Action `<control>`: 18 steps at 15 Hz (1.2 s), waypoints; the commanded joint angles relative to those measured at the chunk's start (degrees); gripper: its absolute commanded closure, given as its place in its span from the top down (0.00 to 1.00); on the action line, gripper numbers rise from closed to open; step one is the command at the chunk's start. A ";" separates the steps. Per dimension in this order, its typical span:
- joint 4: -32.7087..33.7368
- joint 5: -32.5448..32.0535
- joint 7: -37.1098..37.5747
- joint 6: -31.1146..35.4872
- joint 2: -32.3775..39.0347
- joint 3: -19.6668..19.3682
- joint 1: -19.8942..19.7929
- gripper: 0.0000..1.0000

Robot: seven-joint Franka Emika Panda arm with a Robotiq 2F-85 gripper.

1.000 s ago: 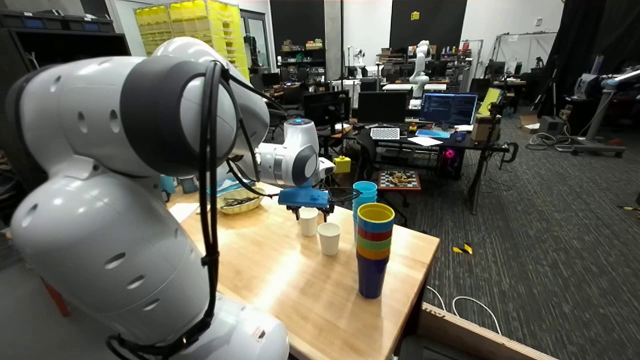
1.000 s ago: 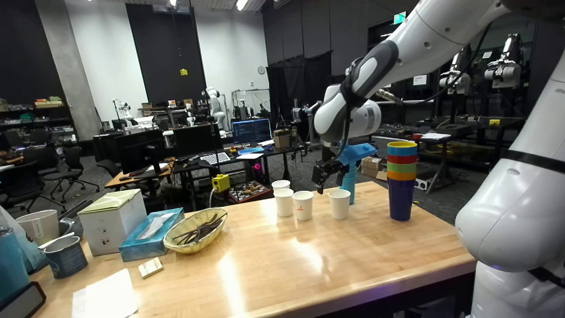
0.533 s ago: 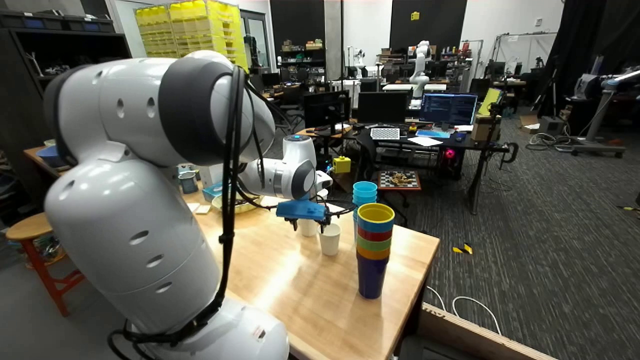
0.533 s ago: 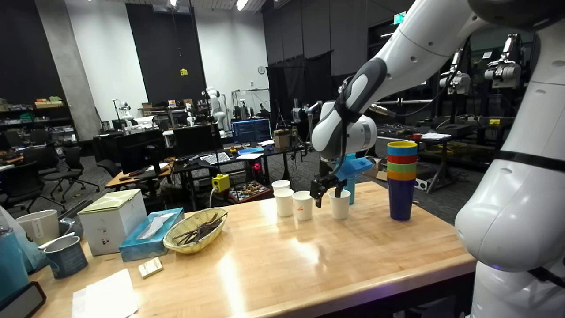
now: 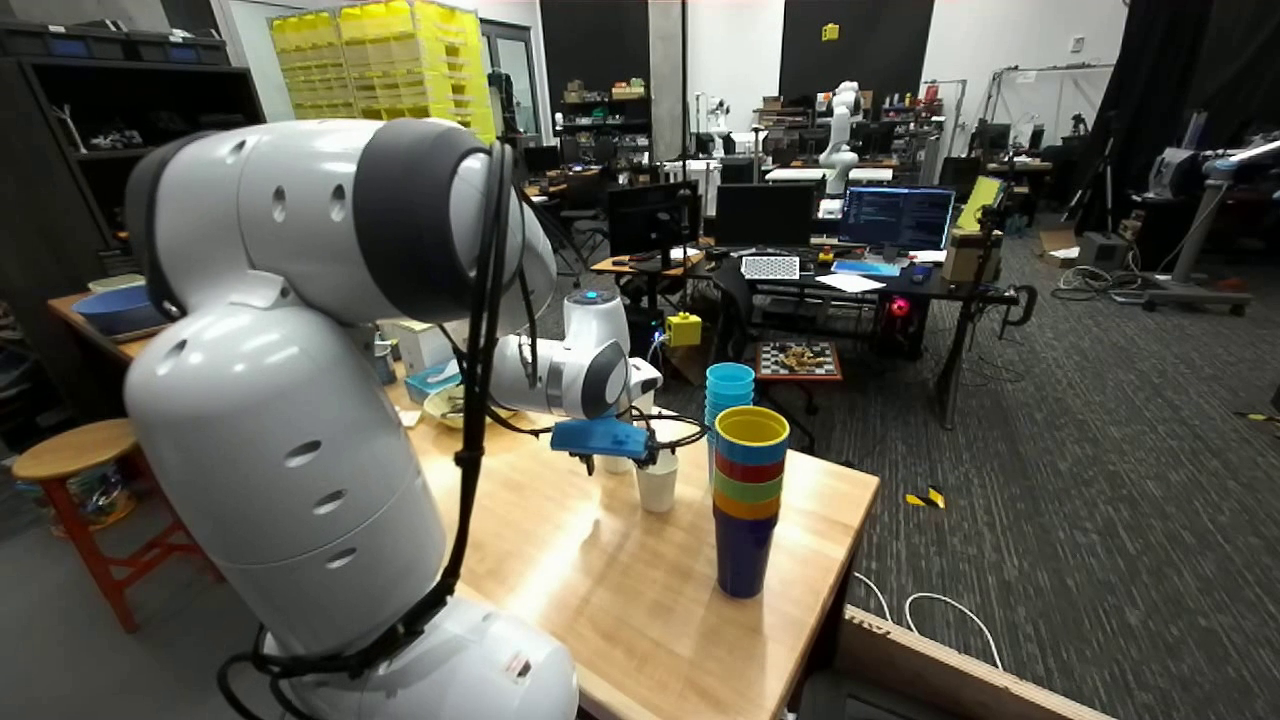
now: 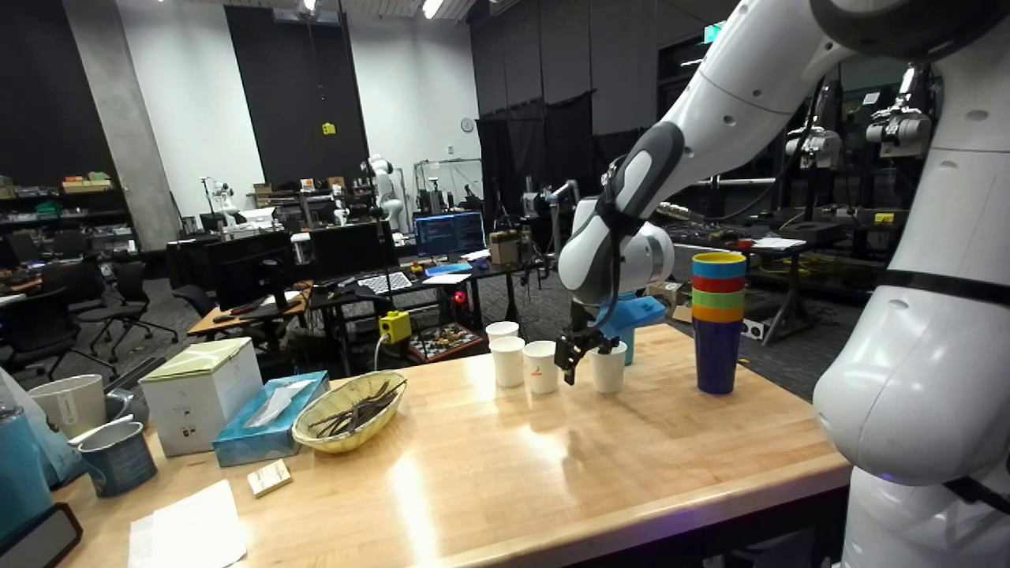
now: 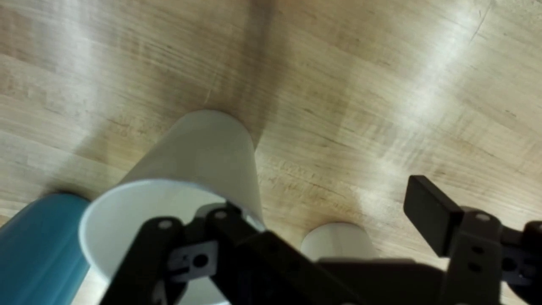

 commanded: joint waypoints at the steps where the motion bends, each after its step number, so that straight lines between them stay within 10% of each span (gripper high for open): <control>1: 0.79 0.81 0.18 0.04 -1.02 0.01 -0.22 0.61; 9: 2.25 0.34 0.07 -0.49 -0.68 -0.08 -0.50 0.01; 18: 1.37 -1.28 1.38 -0.86 -3.17 0.54 -0.60 0.01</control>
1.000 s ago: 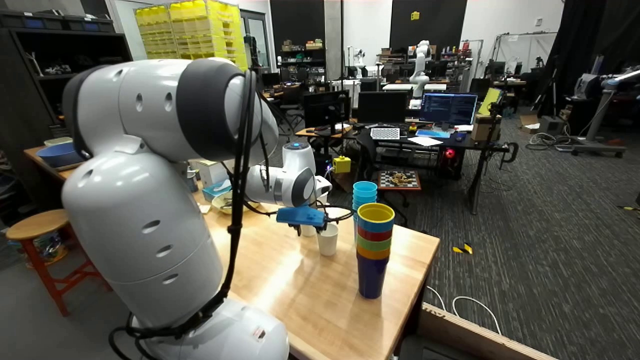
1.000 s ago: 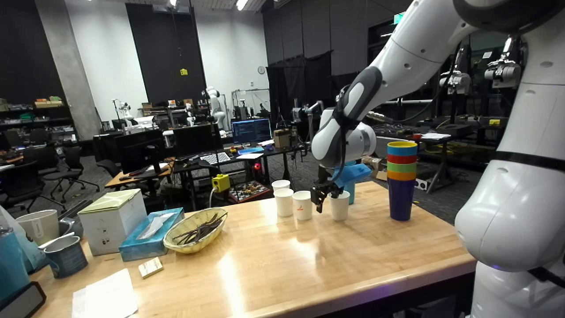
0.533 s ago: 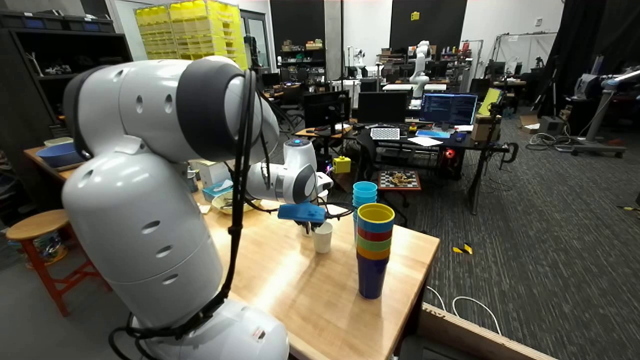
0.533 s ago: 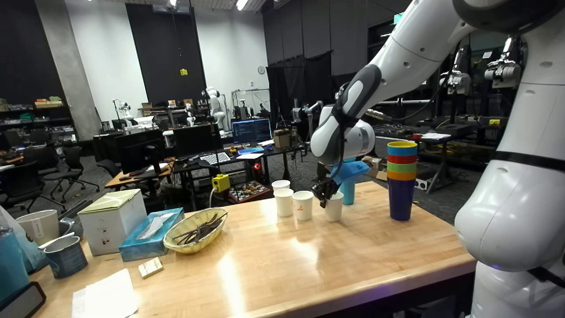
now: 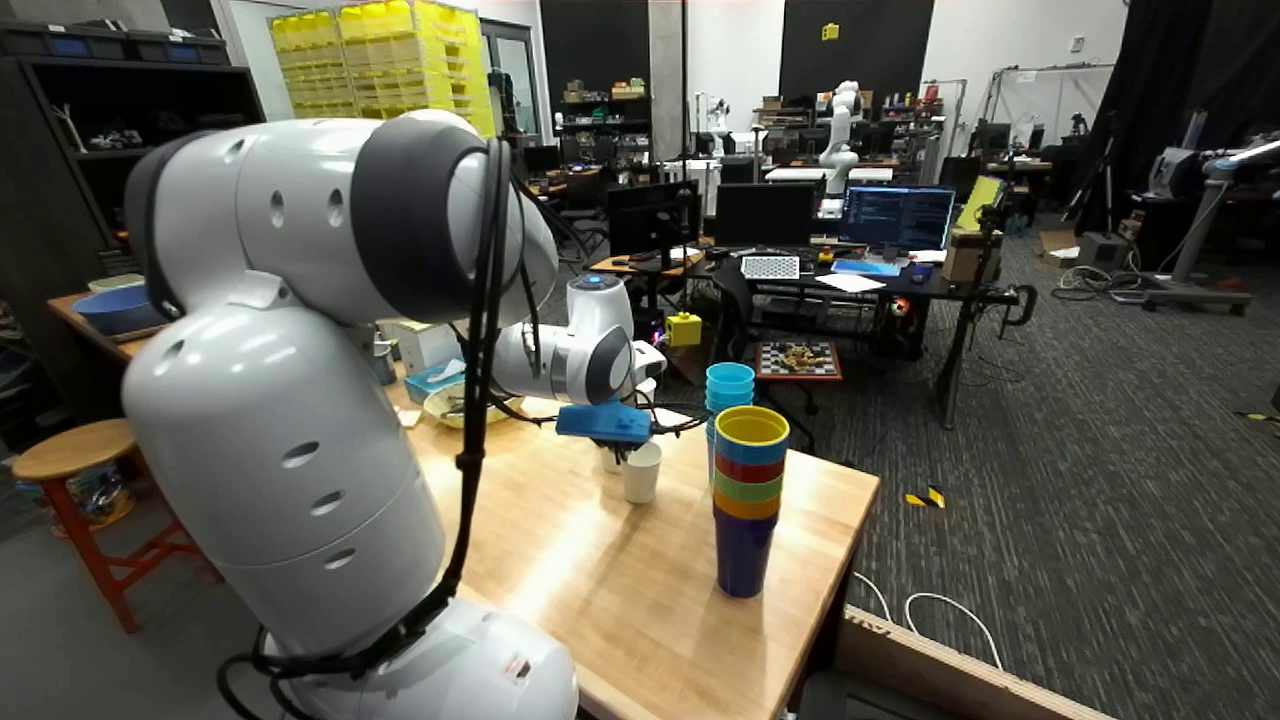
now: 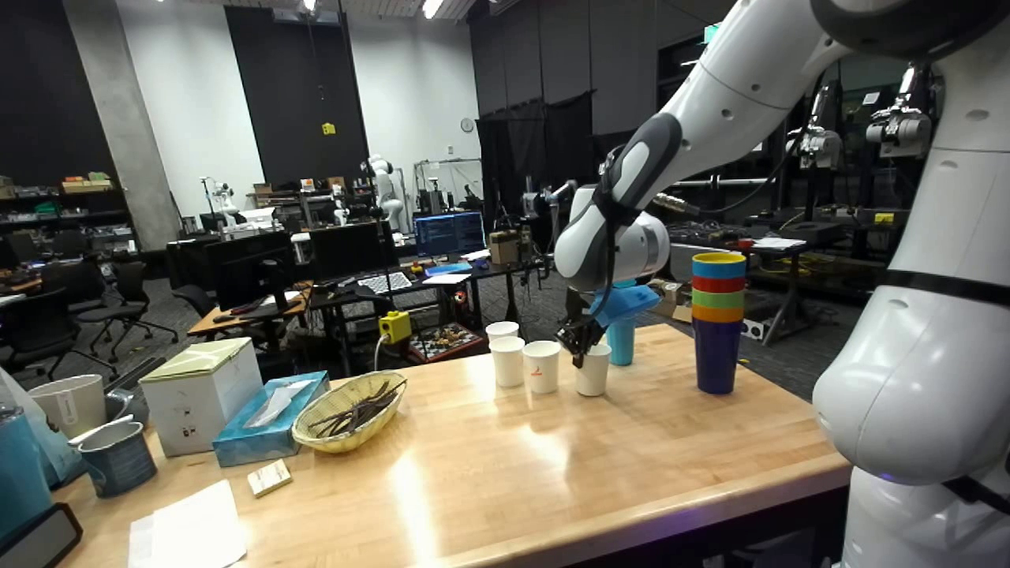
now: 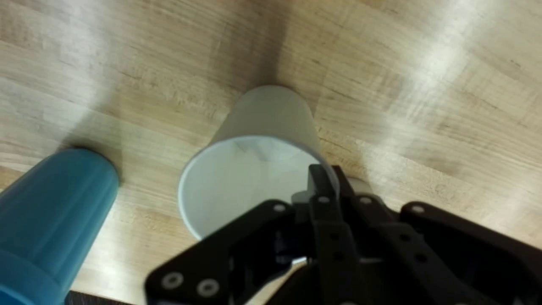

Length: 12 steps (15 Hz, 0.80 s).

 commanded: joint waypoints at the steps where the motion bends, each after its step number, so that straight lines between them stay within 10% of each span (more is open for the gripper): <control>1: -1.30 -1.75 1.64 -1.25 -3.91 0.82 -0.28 0.01; 12: 1.93 -6.61 1.74 -14.14 -15.90 3.64 0.57 0.01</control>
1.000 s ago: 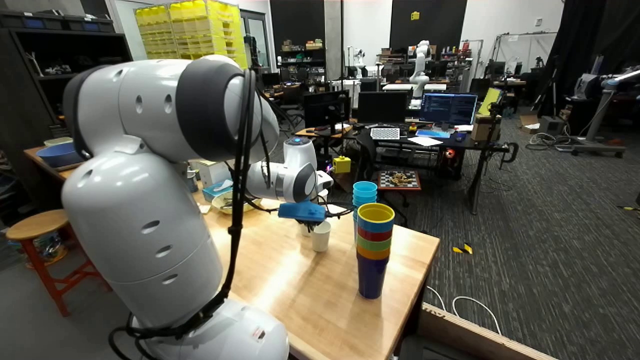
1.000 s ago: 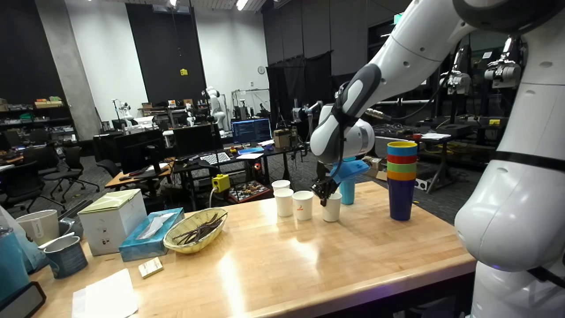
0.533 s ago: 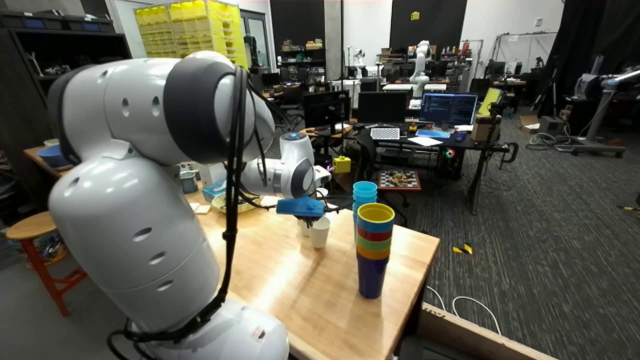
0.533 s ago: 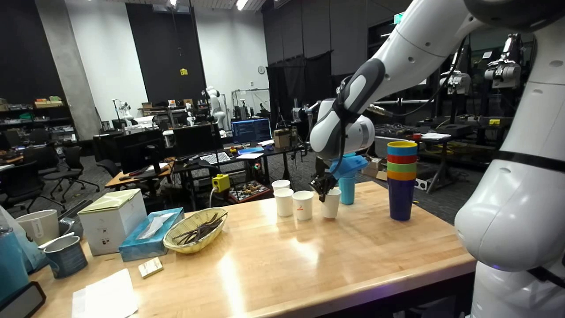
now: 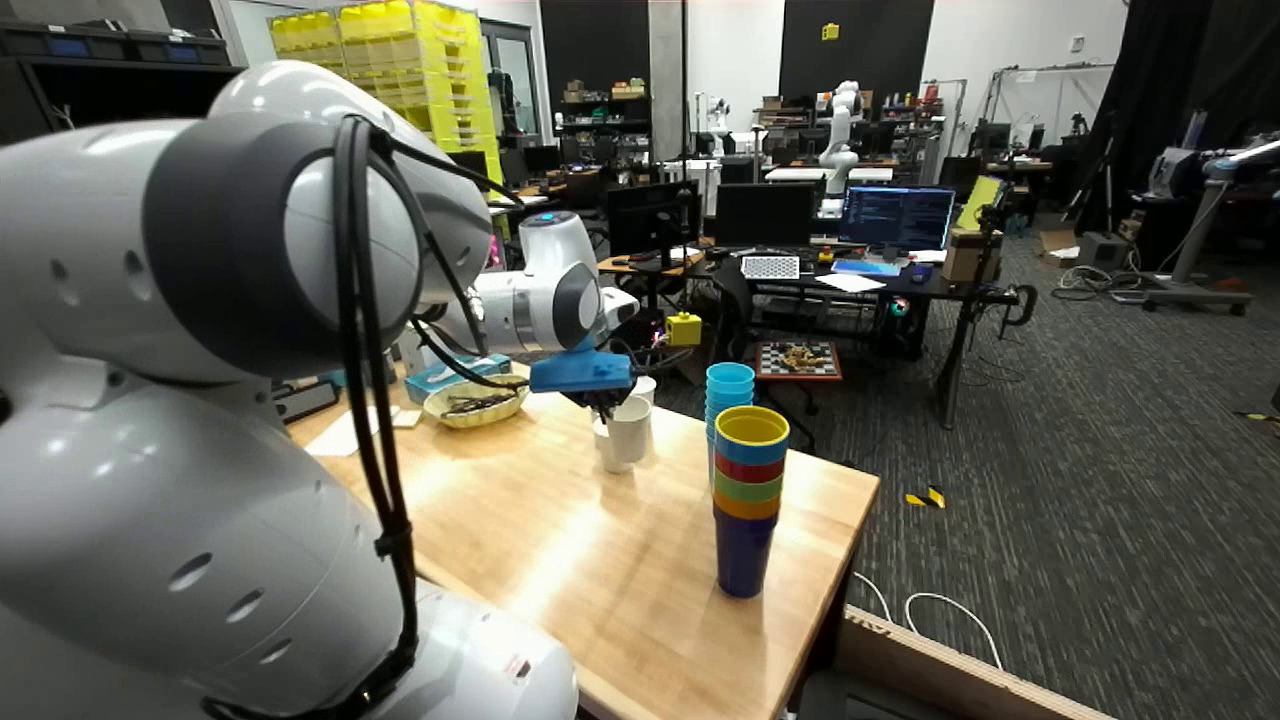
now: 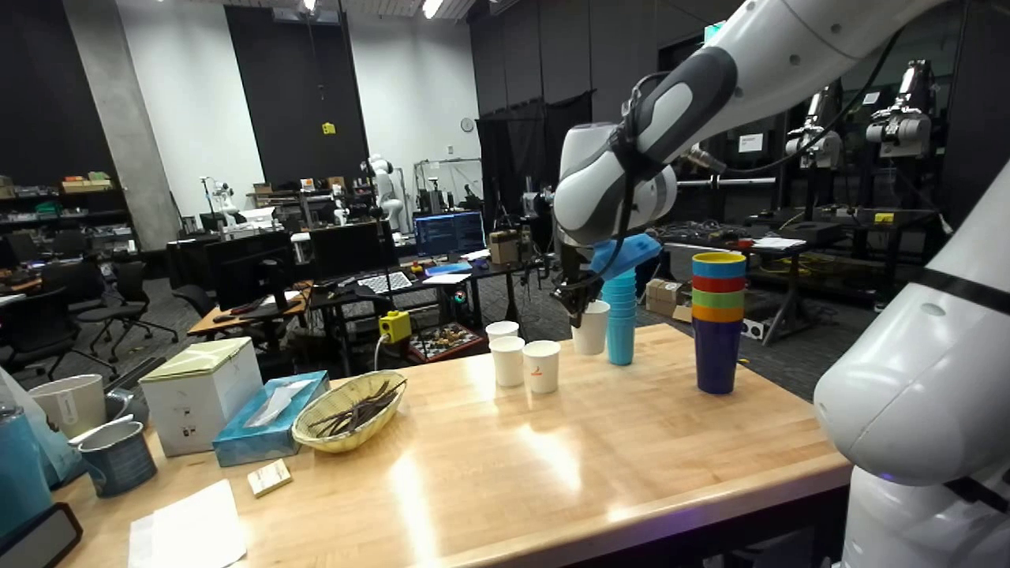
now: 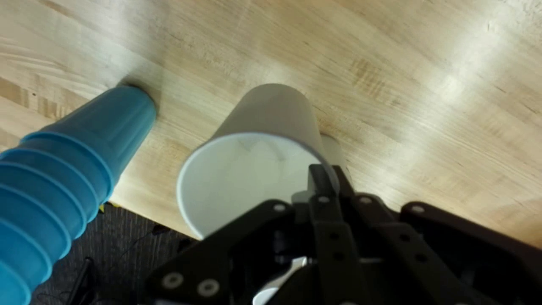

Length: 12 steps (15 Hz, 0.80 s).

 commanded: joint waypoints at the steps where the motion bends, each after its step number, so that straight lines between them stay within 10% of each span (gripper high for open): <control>1: 1.89 -2.05 0.87 -2.47 -1.89 0.89 0.22 0.01; 12: 10.08 -4.76 2.02 -2.42 5.96 4.41 0.66 0.01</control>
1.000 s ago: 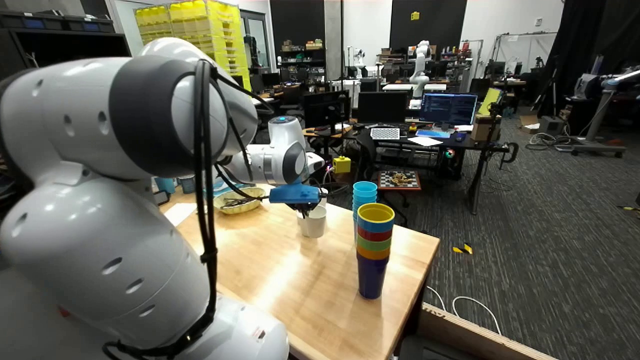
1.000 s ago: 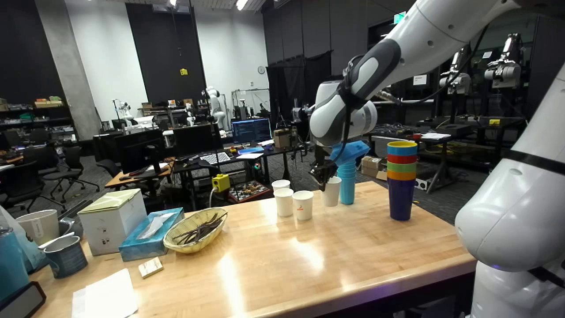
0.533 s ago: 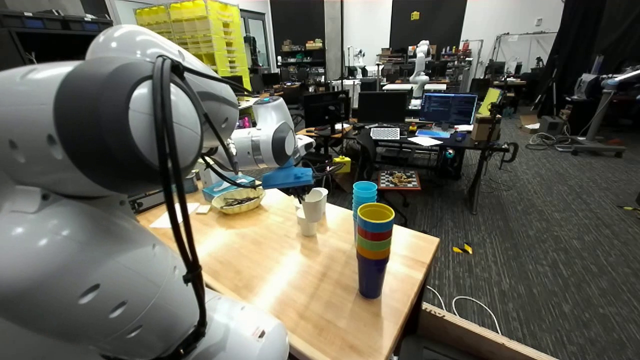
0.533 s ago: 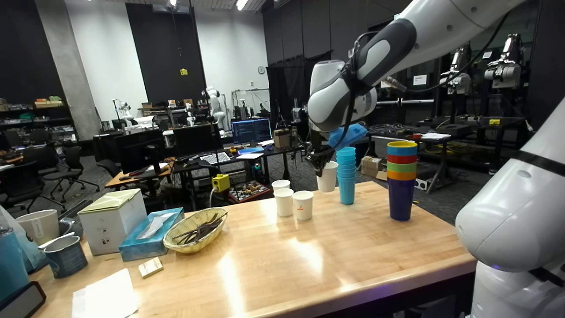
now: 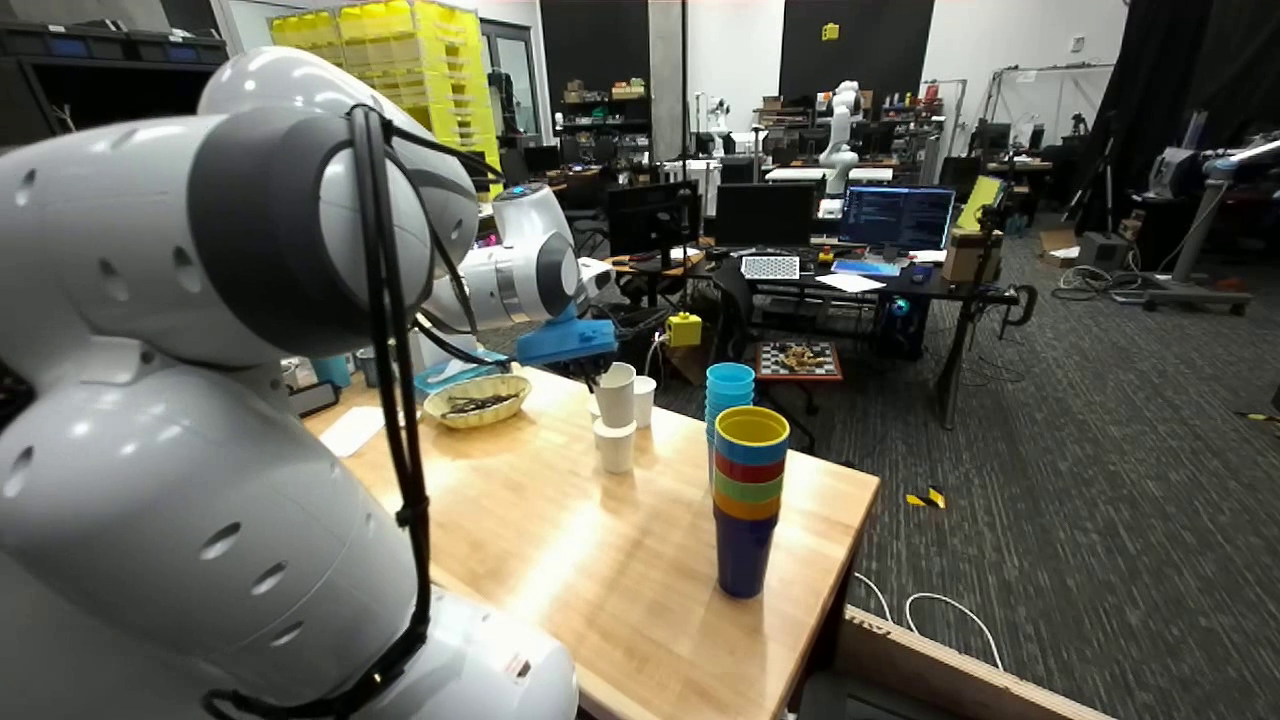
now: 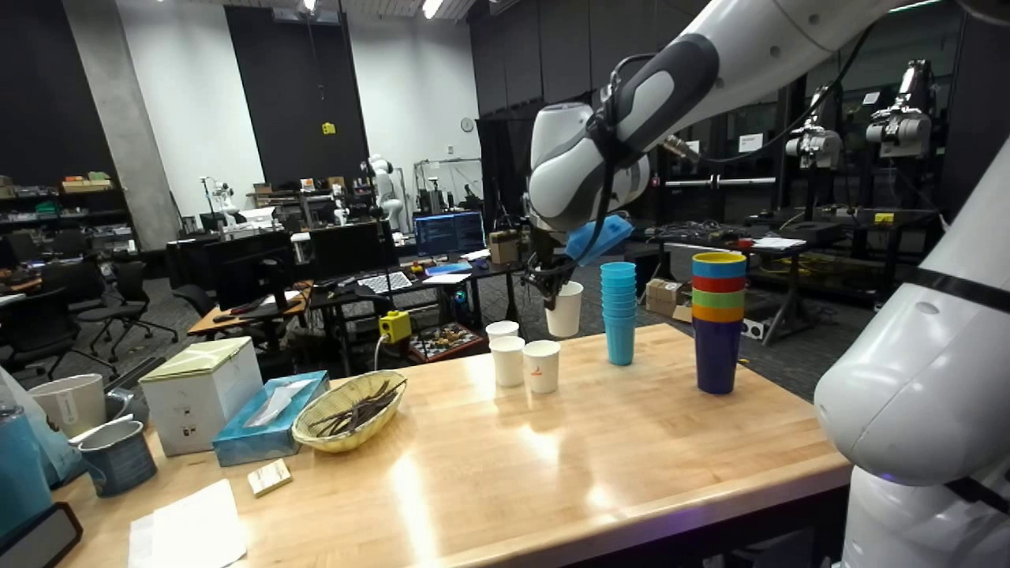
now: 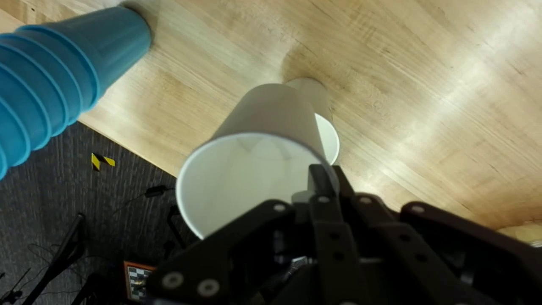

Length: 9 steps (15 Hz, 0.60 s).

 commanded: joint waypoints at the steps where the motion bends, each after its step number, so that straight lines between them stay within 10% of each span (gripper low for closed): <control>1: 4.24 -1.76 1.77 -1.45 4.31 0.99 0.51 0.01; 9: 9.86 -2.54 1.63 -2.06 11.45 1.30 0.86 0.01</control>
